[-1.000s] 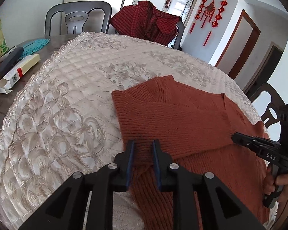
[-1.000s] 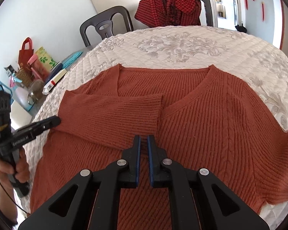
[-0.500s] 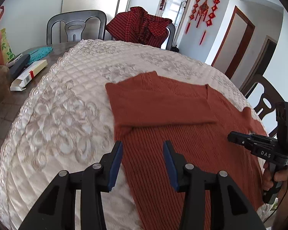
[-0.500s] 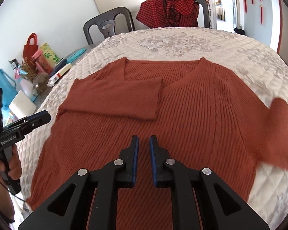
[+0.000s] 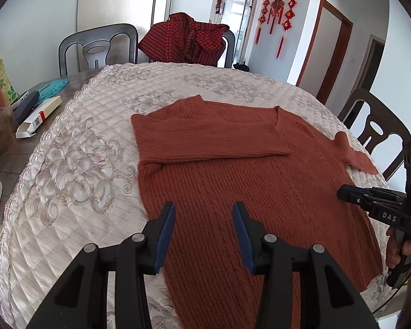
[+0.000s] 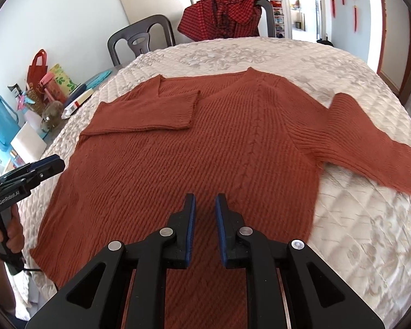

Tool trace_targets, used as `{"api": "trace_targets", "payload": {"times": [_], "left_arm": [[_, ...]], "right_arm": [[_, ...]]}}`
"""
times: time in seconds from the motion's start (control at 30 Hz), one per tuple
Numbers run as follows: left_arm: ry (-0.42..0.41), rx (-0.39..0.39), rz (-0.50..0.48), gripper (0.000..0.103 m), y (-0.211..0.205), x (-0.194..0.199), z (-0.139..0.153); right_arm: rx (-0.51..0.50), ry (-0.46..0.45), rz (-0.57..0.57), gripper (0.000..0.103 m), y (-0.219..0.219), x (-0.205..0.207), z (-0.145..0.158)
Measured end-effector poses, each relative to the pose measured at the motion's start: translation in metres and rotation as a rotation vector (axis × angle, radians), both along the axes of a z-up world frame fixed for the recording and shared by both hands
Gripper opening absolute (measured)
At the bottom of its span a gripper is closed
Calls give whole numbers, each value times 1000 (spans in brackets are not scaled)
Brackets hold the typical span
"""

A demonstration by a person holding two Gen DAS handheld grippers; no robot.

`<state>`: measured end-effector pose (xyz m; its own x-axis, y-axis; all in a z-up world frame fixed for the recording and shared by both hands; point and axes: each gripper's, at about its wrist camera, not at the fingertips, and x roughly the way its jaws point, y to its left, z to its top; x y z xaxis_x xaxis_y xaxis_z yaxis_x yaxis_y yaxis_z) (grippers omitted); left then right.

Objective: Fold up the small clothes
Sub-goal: 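Grasp the other sleeve cuff with the right tool and lift it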

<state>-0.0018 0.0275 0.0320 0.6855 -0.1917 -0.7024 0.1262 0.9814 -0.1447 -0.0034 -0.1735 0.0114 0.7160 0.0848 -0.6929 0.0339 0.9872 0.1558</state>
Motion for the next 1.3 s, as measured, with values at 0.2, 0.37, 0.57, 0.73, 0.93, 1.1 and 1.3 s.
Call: {"api": "trace_targets", "payload": {"times": [0.2, 0.37, 0.57, 0.73, 0.93, 1.1, 1.3], "left_arm": [[-1, 5, -17, 46, -14, 2, 2], [-6, 10, -29, 46, -28, 8, 6], [-9, 15, -48, 47, -45, 21, 8], [-4, 19, -61, 51, -55, 32, 4], [25, 14, -48, 51, -53, 44, -7], [56, 15, -51, 51, -52, 45, -18], [64, 19, -60, 56, -53, 43, -25]], "right_arm": [[10, -13, -21, 23, -8, -9, 2], [19, -32, -44, 31, -18, -17, 5], [38, -49, -107, 33, -42, -25, 7], [61, -55, -191, 41, -70, -35, 7], [115, -60, -337, 41, -115, -48, 5], [177, -78, -493, 41, -156, -66, 4], [262, -86, -605, 41, -190, -79, -3]]}}
